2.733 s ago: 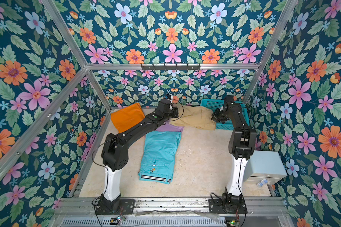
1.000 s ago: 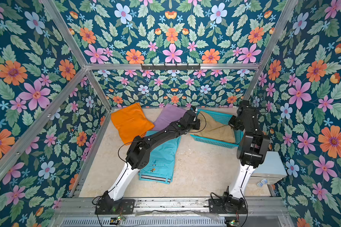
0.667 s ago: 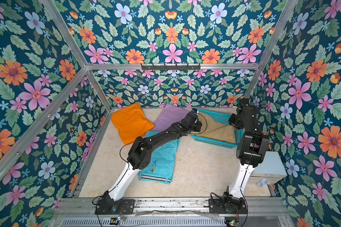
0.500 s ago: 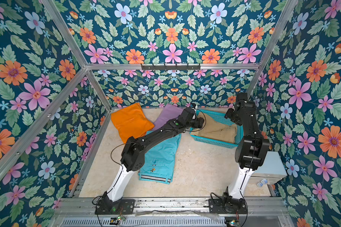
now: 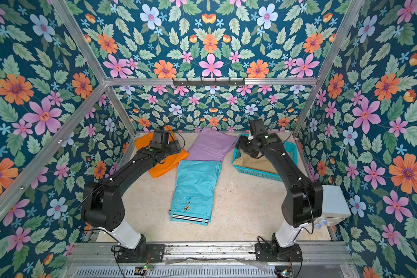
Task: Put the folded long pants in the basket
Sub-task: Place the long pant in the basket, then move the long pant to the center of the board.
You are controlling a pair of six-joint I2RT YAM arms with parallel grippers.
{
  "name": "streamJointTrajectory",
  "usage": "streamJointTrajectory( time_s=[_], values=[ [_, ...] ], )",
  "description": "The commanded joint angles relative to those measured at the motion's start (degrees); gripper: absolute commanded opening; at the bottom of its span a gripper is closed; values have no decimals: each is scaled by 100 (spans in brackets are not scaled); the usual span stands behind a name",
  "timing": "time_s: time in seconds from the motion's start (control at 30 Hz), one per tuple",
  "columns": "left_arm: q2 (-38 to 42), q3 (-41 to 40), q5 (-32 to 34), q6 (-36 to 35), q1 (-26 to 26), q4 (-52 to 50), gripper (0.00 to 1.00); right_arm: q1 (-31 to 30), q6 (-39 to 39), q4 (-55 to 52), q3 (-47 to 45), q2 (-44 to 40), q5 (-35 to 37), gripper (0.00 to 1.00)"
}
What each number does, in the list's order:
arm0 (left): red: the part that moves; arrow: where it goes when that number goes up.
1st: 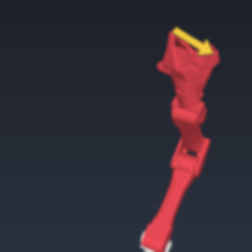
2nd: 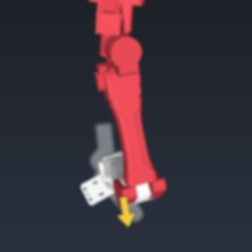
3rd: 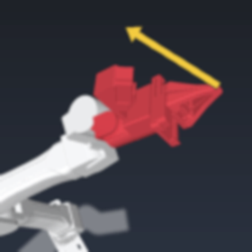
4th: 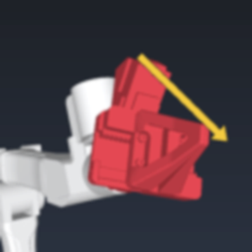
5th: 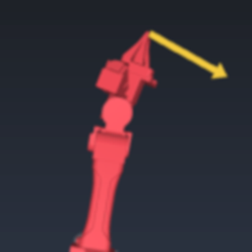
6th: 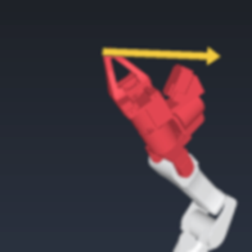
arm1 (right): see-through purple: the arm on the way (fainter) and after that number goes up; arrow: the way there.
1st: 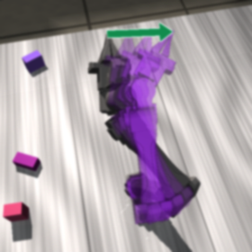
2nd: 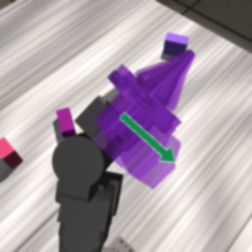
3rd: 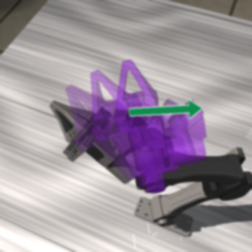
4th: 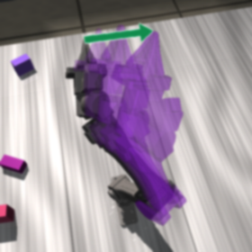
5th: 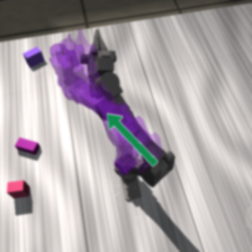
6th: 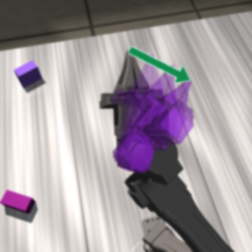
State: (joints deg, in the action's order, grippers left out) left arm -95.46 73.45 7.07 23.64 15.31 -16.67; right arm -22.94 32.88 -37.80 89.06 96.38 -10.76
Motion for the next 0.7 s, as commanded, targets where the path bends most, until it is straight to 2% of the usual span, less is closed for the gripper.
streamJointTrajectory(
  time_s=[0.0, 0.07, 0.17, 0.3, 0.47, 0.57, 0.67],
  values=[
    [-19, -380, -168, 225, -570, -316, 88, -901, 1320, 1468, -485, 34, 69, 71],
    [50, -661, -313, 435, -930, -100, 88, -1495, 1814, 2168, -665, 292, 256, 71],
    [-55, -734, -645, 597, -1327, 33, 87, -2222, 2350, 2779, -368, 989, 571, 72],
    [-505, -388, -1071, 646, -1535, -146, 77, -2727, 3299, 3505, 248, 2133, 649, 71],
    [-877, 18, -1262, 572, -1645, -317, 67, -2963, 3810, 3245, 1730, 3520, 579, 71],
    [-1202, 296, -1426, 469, -1696, -583, 54, -2979, 4185, 3347, 2187, 4014, 690, 69],
    [-1269, 240, -1460, 457, -1732, -563, 52, -2975, 4301, 3059, 2818, 4512, 770, 68]
  ],
)
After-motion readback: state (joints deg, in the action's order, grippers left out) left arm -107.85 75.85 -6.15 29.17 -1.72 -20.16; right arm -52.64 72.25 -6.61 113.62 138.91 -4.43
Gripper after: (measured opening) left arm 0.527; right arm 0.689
